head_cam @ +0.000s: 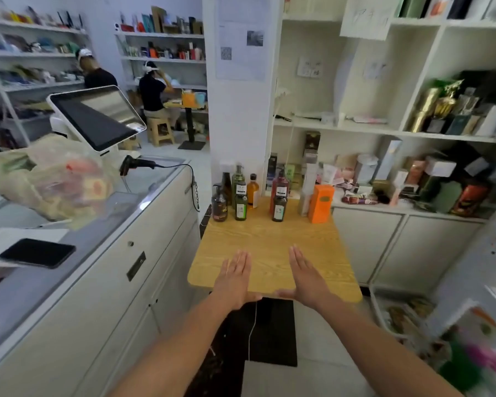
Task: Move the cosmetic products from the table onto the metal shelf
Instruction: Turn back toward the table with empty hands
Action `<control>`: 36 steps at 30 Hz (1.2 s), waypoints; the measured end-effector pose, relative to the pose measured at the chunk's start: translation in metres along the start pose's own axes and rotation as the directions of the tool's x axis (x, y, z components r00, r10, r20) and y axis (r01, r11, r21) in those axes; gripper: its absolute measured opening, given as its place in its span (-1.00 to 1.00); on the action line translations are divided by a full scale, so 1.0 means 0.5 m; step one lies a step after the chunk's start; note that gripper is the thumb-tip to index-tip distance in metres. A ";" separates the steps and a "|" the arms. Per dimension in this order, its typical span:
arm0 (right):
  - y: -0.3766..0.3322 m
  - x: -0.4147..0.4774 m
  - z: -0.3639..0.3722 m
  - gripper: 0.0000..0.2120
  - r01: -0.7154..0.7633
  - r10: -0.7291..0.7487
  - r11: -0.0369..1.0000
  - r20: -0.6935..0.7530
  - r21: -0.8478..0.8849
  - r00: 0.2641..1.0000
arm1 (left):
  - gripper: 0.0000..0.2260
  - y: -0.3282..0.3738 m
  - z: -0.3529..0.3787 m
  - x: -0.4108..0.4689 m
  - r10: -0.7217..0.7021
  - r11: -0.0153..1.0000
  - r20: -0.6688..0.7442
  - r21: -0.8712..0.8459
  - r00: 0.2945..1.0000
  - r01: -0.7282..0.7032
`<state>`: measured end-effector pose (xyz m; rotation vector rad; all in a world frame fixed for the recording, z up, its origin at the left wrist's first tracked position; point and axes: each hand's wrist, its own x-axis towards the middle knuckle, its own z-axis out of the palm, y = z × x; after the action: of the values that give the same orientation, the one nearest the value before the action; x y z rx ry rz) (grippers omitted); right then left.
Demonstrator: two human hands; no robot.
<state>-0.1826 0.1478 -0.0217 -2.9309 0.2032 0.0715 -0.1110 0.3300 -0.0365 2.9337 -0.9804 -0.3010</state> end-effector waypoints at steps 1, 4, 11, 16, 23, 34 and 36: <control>0.001 0.026 0.003 0.13 0.007 -0.007 1.000 0.014 -0.005 1.000 | -0.06 -0.011 0.000 0.022 -0.001 1.000 0.004 -0.002 1.000 0.001; 0.013 0.117 0.009 0.14 -0.004 0.004 1.000 0.051 -0.006 0.999 | -0.06 -0.042 -0.013 0.105 0.020 1.000 -0.003 -0.007 1.000 -0.020; 0.042 0.344 -0.011 0.14 -0.069 0.069 0.998 0.046 -0.003 0.997 | -0.05 -0.133 -0.082 0.360 0.045 0.999 -0.026 -0.025 0.999 -0.045; 0.082 0.456 -0.019 0.14 -0.148 0.147 0.989 0.047 0.030 0.988 | -0.04 -0.147 -0.115 0.505 0.094 0.996 -0.002 0.010 0.996 -0.094; 0.164 0.602 -0.017 0.13 -0.189 0.186 0.980 0.057 0.062 0.981 | -0.04 -0.151 -0.111 0.679 0.129 0.991 0.036 0.019 0.991 -0.129; 0.319 0.842 0.013 0.09 -0.189 0.178 0.979 0.136 0.077 0.975 | -0.05 -0.111 -0.080 0.948 0.132 0.991 0.070 0.001 0.989 -0.132; 0.334 0.866 0.024 0.07 -0.182 0.170 0.981 0.153 0.068 0.973 | -0.06 -0.105 -0.062 0.974 0.131 0.991 0.083 0.022 0.988 -0.133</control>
<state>0.2219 -0.0686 -0.0930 -2.8038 0.4323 0.2970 0.3072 0.0796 -0.0947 2.8829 -1.1928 -0.4071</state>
